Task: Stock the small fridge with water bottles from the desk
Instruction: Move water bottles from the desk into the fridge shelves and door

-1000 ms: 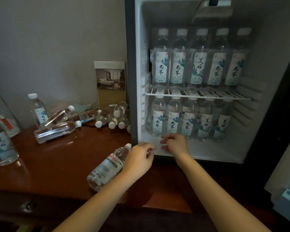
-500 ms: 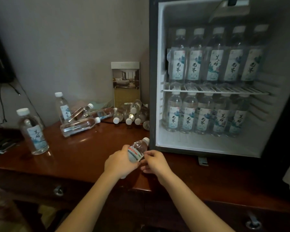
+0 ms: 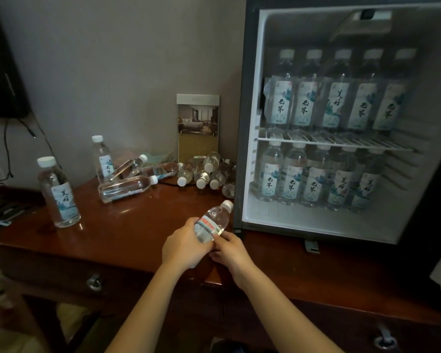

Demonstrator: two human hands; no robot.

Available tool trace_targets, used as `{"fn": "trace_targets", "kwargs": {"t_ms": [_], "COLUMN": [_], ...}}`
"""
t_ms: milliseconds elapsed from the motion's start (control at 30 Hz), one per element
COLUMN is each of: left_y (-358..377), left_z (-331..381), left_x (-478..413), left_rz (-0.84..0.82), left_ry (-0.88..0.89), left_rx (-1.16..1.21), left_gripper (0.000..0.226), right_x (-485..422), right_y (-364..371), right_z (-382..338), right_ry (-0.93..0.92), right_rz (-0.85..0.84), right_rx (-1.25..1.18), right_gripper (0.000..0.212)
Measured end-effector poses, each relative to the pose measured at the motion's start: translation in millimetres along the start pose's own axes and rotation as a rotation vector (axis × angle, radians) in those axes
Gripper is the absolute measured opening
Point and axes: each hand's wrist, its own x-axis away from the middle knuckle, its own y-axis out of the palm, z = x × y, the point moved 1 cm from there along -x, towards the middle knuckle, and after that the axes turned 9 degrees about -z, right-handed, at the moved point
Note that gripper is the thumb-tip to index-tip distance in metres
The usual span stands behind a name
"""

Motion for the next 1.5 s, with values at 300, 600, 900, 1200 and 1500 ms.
{"fn": "trace_targets", "kwargs": {"t_ms": [300, 600, 900, 1200, 1500], "left_y": [7, 19, 16, 2, 27], "left_z": [-2, 0, 14, 36, 103], "left_x": [26, 45, 59, 73, 88], "left_rz": [0.206, 0.245, 0.074, -0.647, -0.140], "left_ry": [0.092, 0.152, 0.253, 0.179, 0.508], "left_rx": [0.091, -0.054, 0.028, 0.723, 0.550], "left_gripper": [0.069, 0.070, 0.046, 0.054, 0.069], "right_x": [20, 36, 42, 84, 117], "right_y": [1, -10, -22, -63, -99], "right_z": [-1, 8, 18, -16, -43], "right_ry": [-0.111, -0.141, -0.168, -0.275, -0.436], "right_rz": [-0.091, -0.118, -0.040, -0.066, 0.057], "right_rx": [-0.117, -0.160, -0.262, -0.297, -0.158], "right_gripper": [0.037, 0.051, 0.047, 0.077, 0.067]}}
